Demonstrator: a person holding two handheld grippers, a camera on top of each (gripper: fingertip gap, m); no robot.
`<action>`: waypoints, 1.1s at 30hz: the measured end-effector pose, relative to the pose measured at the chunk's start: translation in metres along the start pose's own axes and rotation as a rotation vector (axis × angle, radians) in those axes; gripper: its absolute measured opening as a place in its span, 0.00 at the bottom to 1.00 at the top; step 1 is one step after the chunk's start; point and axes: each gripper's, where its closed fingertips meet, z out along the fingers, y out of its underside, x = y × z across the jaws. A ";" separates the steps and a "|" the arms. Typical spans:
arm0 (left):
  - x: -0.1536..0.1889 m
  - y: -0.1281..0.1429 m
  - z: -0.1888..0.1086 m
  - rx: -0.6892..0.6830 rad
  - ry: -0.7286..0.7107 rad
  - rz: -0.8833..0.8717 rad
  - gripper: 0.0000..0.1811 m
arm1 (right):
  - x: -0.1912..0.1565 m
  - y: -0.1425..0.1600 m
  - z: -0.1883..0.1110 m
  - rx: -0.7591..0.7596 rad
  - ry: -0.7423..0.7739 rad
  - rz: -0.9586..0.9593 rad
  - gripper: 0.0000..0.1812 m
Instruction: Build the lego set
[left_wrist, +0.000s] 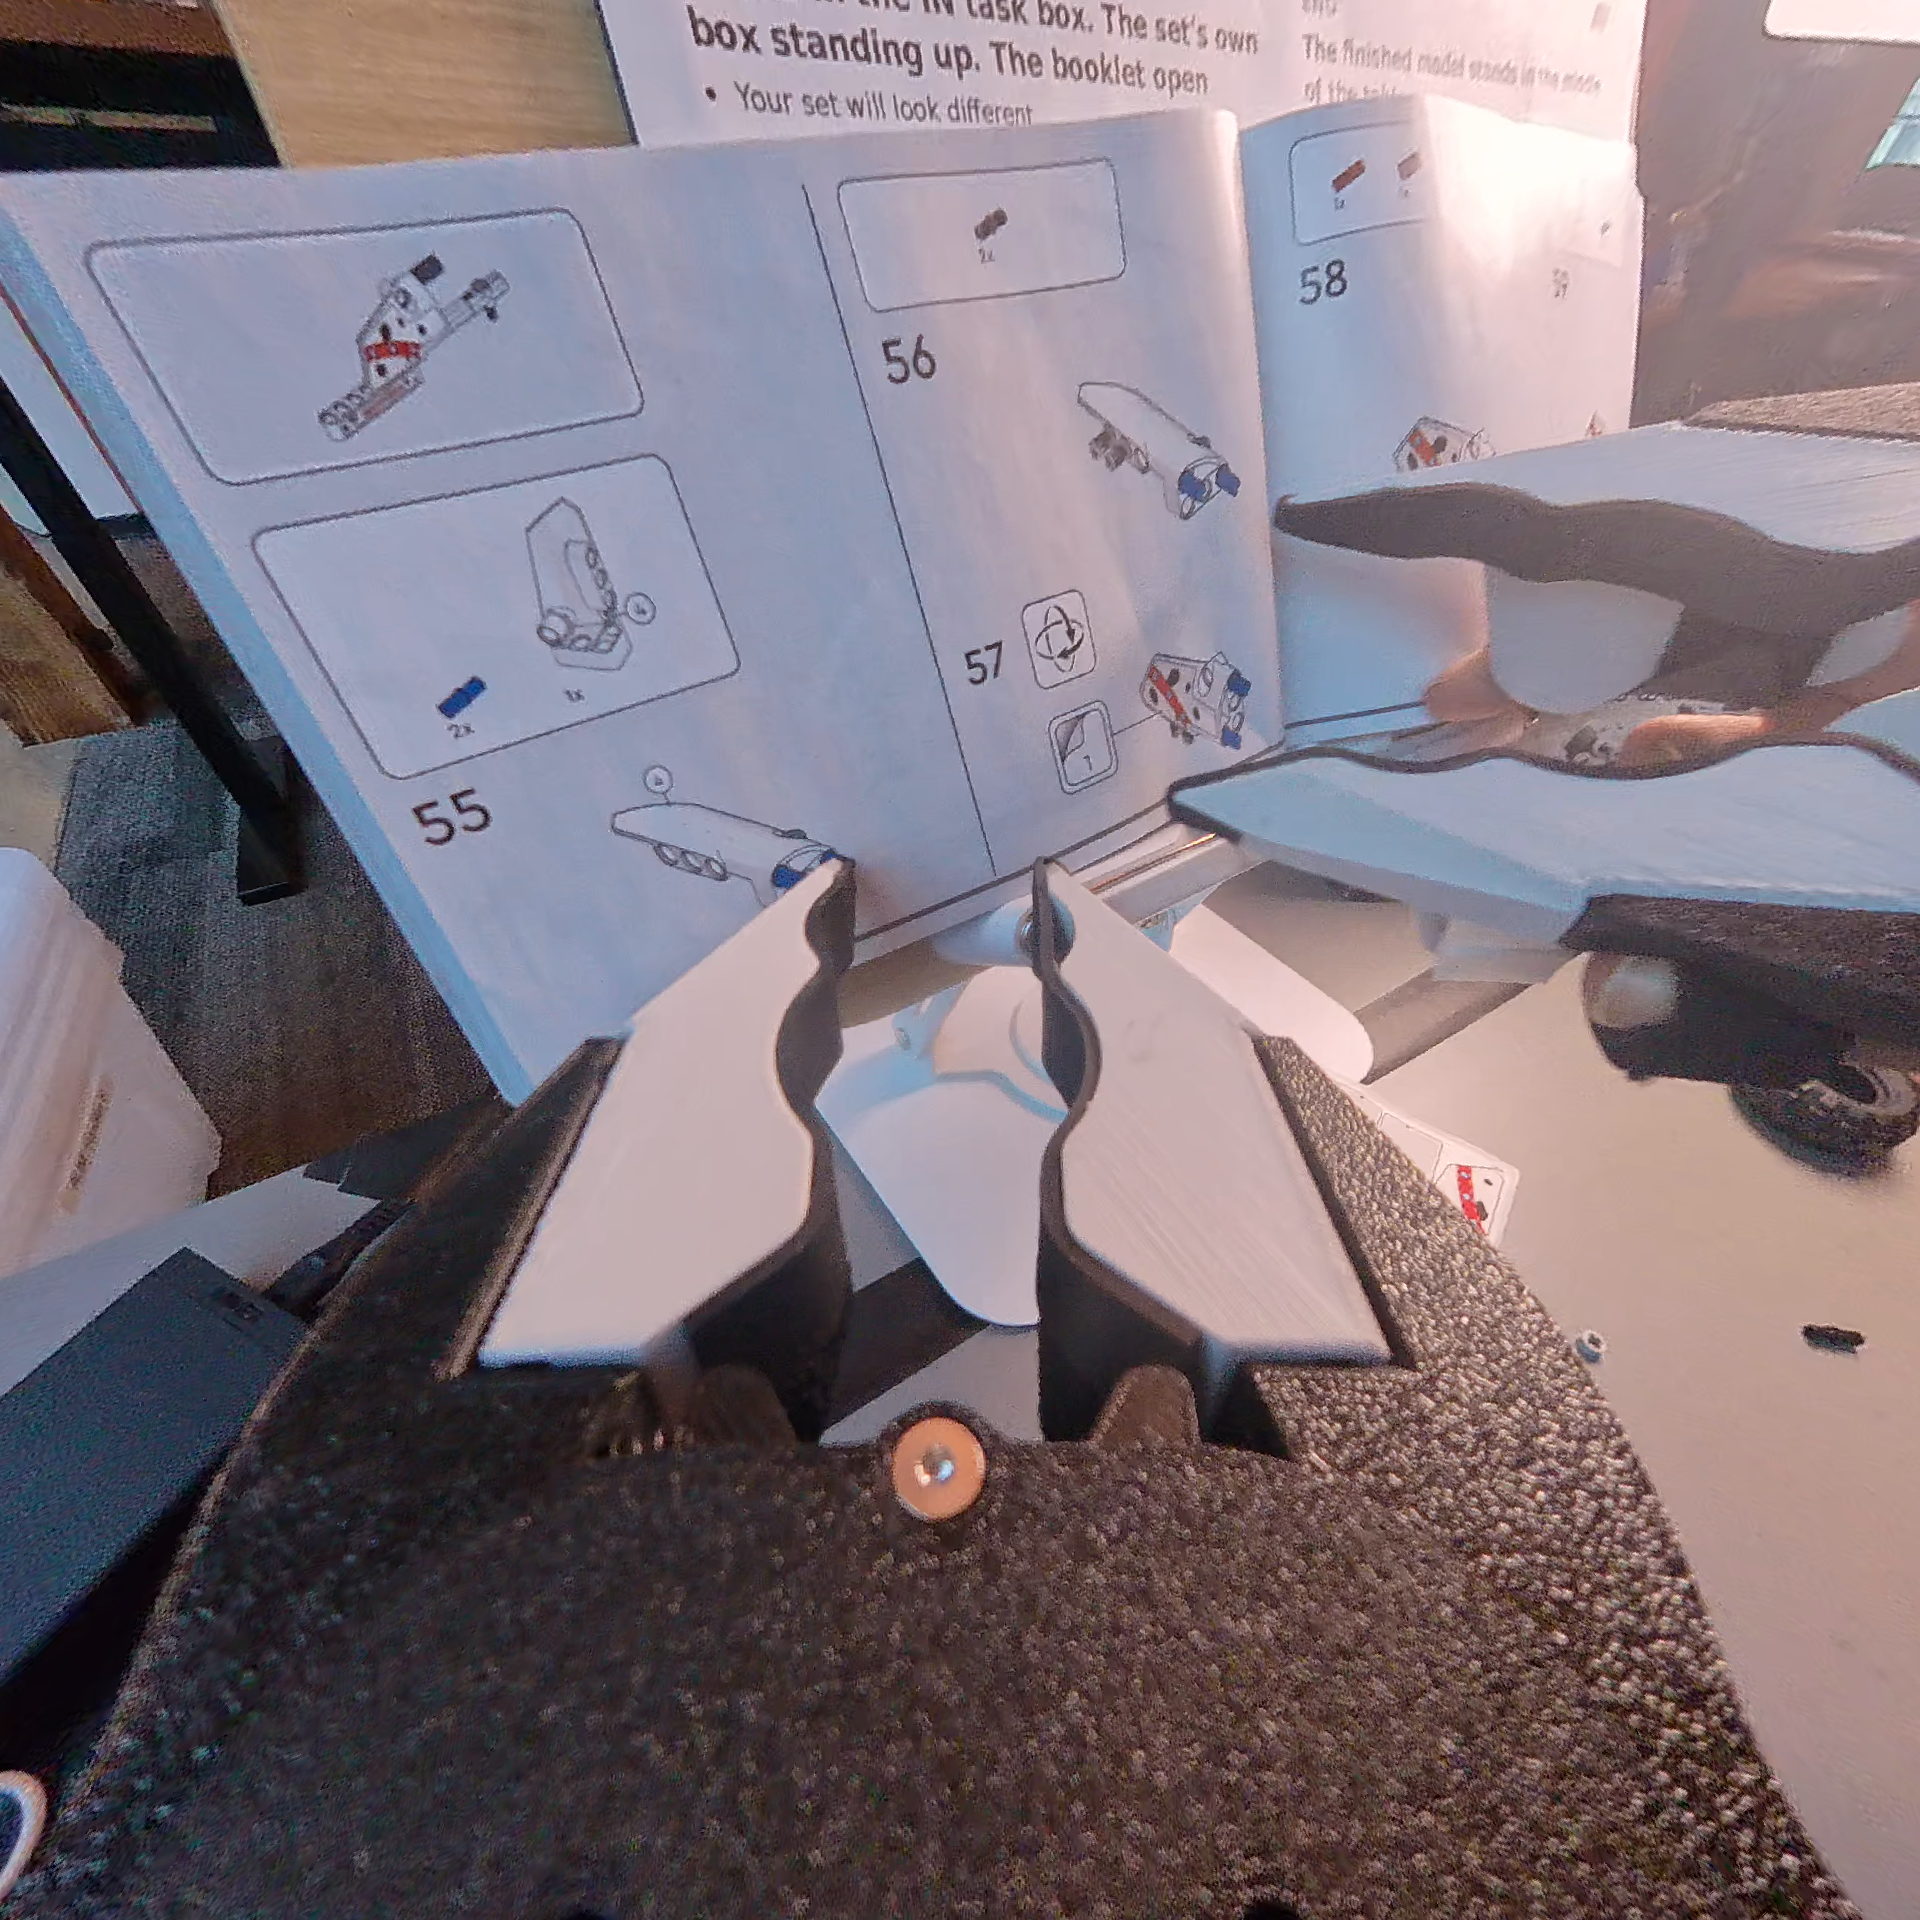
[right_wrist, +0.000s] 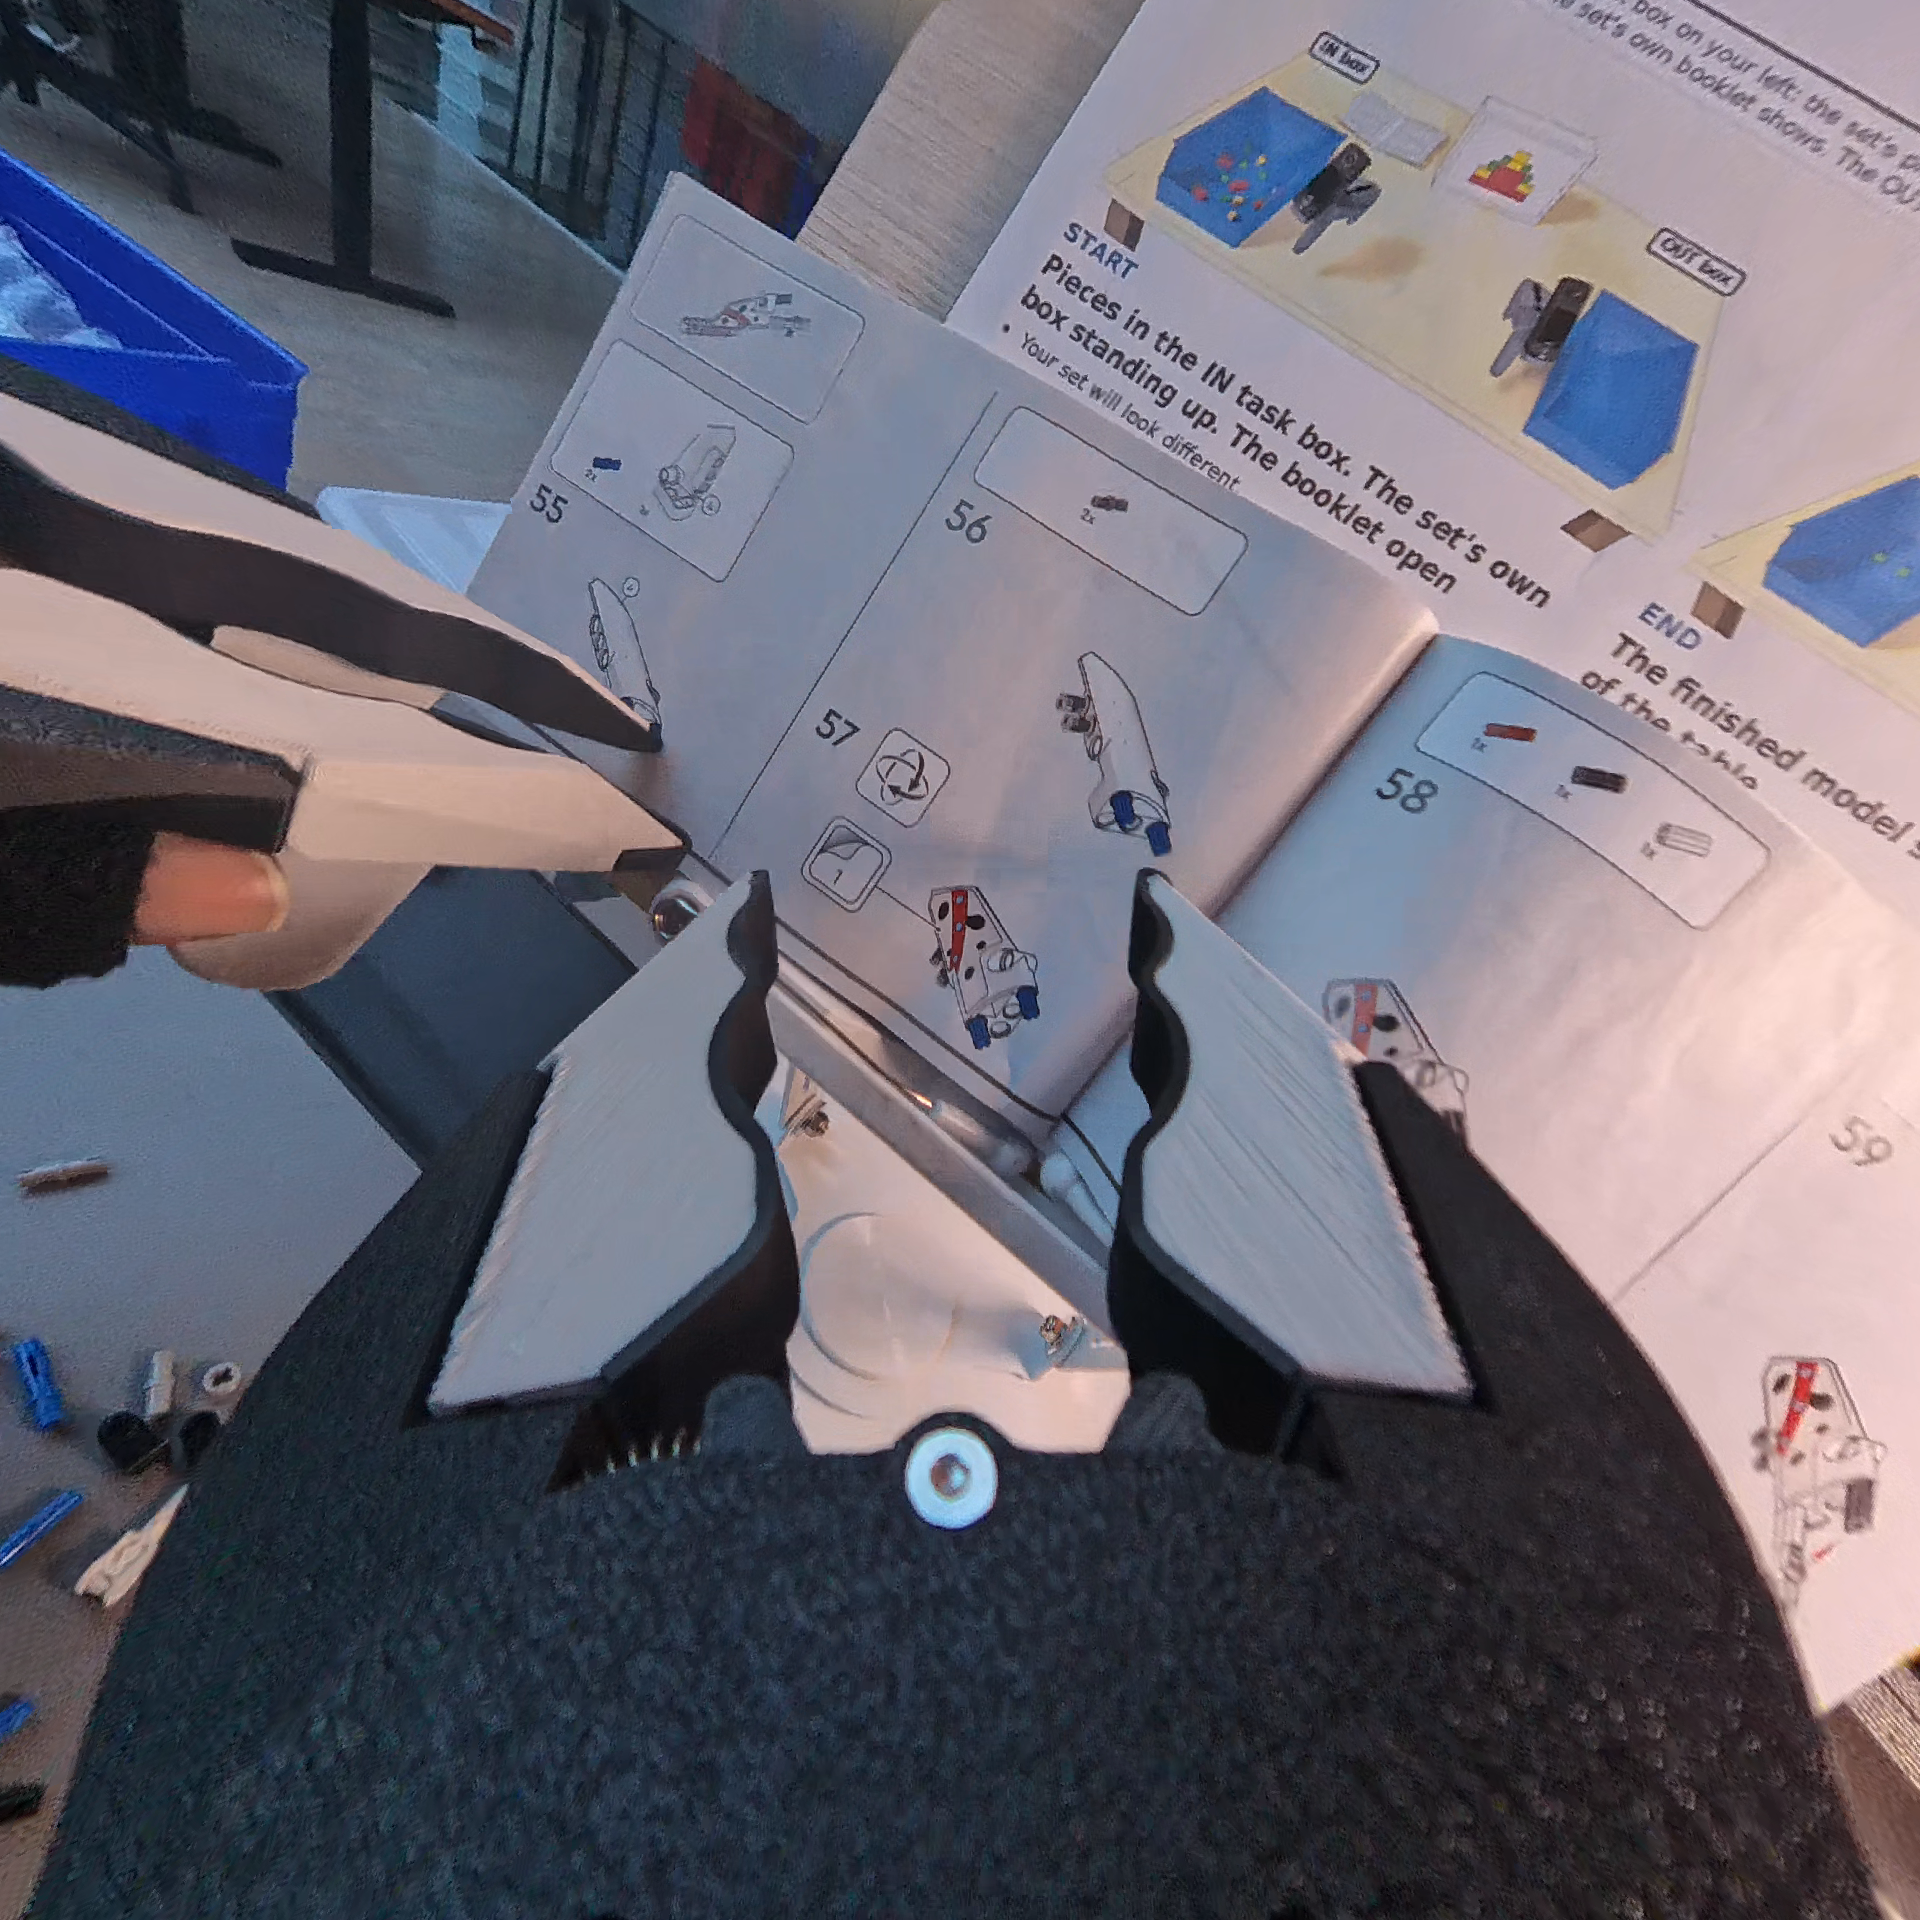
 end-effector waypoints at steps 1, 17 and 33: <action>-0.002 0.002 0.001 -0.006 -0.002 0.014 0.18 | 0.003 0.003 -0.005 0.005 0.003 0.009 0.37; -0.009 -0.012 0.010 -0.059 -0.074 0.136 0.11 | 0.090 0.044 -0.023 -0.021 0.059 0.077 0.13; 0.101 -0.020 0.056 -0.227 0.187 0.343 0.11 | 0.030 0.081 -0.041 -0.349 -0.455 -0.286 0.12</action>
